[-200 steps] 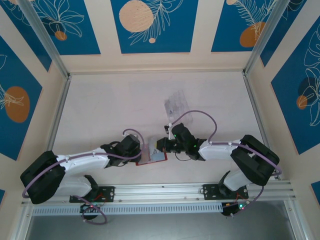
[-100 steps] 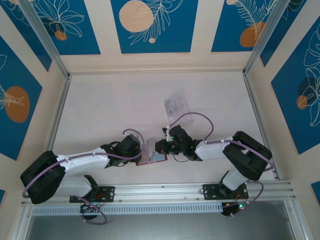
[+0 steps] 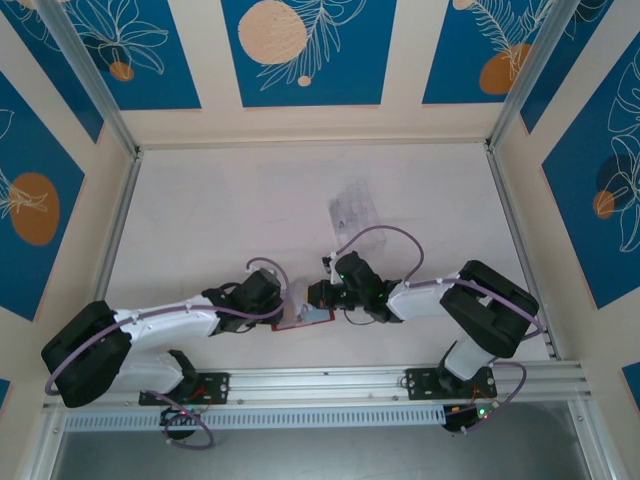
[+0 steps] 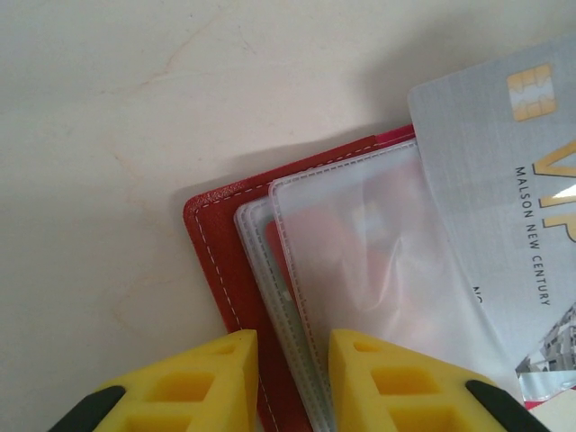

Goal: Put the credit cards into the card holder
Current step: Insert the credit card into the card slot.

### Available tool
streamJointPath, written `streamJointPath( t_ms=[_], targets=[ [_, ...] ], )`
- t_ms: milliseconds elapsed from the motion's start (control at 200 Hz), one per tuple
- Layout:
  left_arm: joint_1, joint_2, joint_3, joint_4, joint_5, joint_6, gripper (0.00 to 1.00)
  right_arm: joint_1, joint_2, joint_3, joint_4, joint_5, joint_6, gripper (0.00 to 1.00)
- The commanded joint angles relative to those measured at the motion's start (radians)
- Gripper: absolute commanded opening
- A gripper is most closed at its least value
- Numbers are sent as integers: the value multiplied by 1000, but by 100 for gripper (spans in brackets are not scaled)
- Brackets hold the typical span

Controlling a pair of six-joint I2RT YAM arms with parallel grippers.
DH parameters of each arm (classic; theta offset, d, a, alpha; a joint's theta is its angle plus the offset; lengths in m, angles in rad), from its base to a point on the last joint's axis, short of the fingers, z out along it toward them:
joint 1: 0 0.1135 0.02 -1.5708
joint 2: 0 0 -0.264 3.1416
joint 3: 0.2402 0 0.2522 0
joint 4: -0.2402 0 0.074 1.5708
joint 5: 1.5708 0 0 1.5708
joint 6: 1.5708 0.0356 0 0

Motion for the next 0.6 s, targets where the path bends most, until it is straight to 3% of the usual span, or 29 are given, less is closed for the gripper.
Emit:
streamJointPath(
  t_ms=[0,595],
  targets=[
    [-16,38,-19,-106,-7,-4,26,19,4,-34,-4,43,26,0],
    [-16,42,-10,-117,-9,-3,26,85,-21,-146,-7,205,165,0]
  ],
)
